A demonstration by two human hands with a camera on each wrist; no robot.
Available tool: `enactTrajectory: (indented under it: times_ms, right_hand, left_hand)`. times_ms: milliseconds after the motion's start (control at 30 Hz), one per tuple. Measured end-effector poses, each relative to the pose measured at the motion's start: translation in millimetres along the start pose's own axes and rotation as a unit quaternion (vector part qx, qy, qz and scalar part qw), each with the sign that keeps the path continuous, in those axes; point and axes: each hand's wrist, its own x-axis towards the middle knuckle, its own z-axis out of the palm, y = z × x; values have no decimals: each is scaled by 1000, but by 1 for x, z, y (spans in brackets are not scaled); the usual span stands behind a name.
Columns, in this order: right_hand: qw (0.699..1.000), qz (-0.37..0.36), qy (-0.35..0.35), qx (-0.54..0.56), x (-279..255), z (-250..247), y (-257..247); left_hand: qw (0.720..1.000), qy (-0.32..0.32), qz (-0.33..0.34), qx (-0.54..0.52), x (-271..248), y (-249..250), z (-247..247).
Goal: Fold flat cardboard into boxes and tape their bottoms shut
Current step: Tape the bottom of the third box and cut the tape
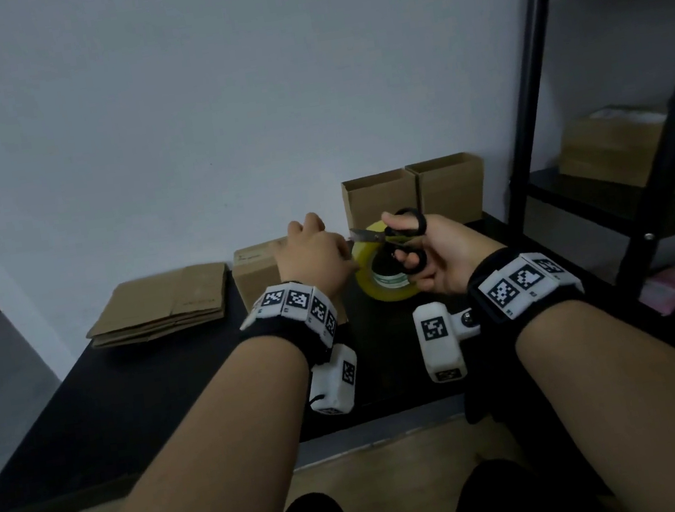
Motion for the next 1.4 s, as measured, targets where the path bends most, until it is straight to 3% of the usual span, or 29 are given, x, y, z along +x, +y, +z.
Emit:
enactTrajectory:
  times_ms: [400,533,700,933,1033,1100,1167,1300,1400]
  right_hand:
    - [999,-11,-14,43,-2,-27,-3]
    - [998,-11,-11,63,-1,-28,-1]
    - [984,-42,1,171,-1,-43,-14]
    - [995,-63,27,79,-1,-40,-22]
    - [992,-54,105,-48,10,-38,-17]
    - [965,-28,179,-187,15,-41,-15]
    - [914,-11,232,-333,17,-47,-11]
    - [827,36,200,-524,20,-56,-7]
    - [799,61,178,-571,29,-64,0]
  left_hand:
    - [990,-117,-51,63,26,26,2]
    - [989,-126,-56,50,26,24,1]
    - [990,-123,-41,50,23,18,1]
    - [992,-112,-39,40,21,20,-1]
    - [992,-109,-34,47,19,19,-2]
    - [992,-109,-34,49,18,20,-2]
    - [992,-111,-32,49,18,20,-2]
    - [992,-110,-23,56,17,19,-2]
    - [992,-108,-20,56,17,19,-1]
